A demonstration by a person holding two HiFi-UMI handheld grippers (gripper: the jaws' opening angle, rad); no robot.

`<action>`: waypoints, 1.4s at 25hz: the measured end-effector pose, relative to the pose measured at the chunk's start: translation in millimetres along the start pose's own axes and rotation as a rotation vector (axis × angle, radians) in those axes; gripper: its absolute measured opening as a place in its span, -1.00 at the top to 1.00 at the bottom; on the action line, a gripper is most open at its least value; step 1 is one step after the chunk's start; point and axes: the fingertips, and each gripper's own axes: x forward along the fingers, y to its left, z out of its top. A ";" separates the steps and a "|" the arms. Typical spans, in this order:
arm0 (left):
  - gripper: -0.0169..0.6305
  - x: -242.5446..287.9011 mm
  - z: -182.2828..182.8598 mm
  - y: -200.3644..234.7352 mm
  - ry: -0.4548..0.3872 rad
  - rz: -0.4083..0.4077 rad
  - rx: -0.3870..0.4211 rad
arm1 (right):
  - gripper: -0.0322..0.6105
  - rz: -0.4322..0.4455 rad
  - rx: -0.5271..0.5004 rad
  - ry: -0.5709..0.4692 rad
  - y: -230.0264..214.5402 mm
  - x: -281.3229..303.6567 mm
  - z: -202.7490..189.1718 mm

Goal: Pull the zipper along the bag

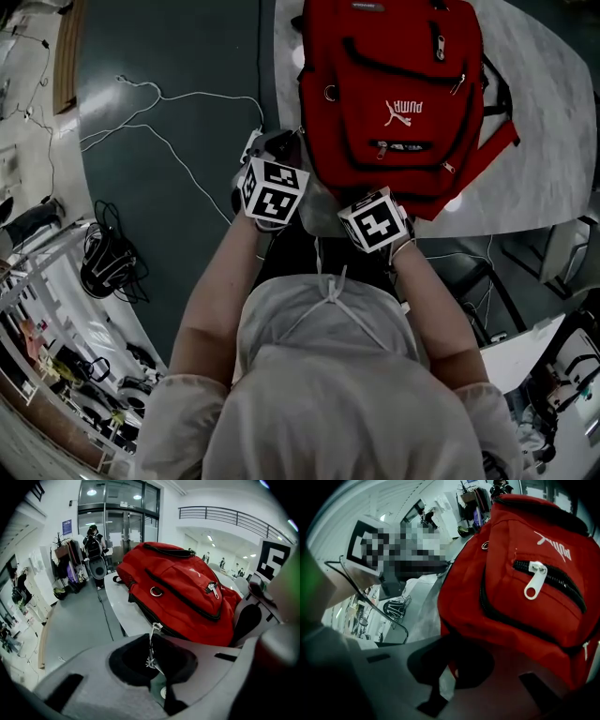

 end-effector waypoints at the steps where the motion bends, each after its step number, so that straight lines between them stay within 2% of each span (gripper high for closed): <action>1: 0.84 1.3 1.4 1.7 0.000 -0.001 -0.001 | 0.82 -0.006 -0.004 0.008 -0.3 0.1 -1.5; 9: 0.84 11.9 19.4 16.3 -0.013 -0.010 -0.012 | 0.82 0.023 -0.033 0.015 2.1 2.3 1.1; 28: 0.84 35.2 65.7 54.7 -0.021 0.004 0.054 | 0.82 0.081 0.033 0.020 2.7 1.2 0.0; 35: 0.84 38.9 62.2 55.0 -0.041 0.030 0.006 | 0.82 0.081 0.029 0.002 4.2 1.6 2.1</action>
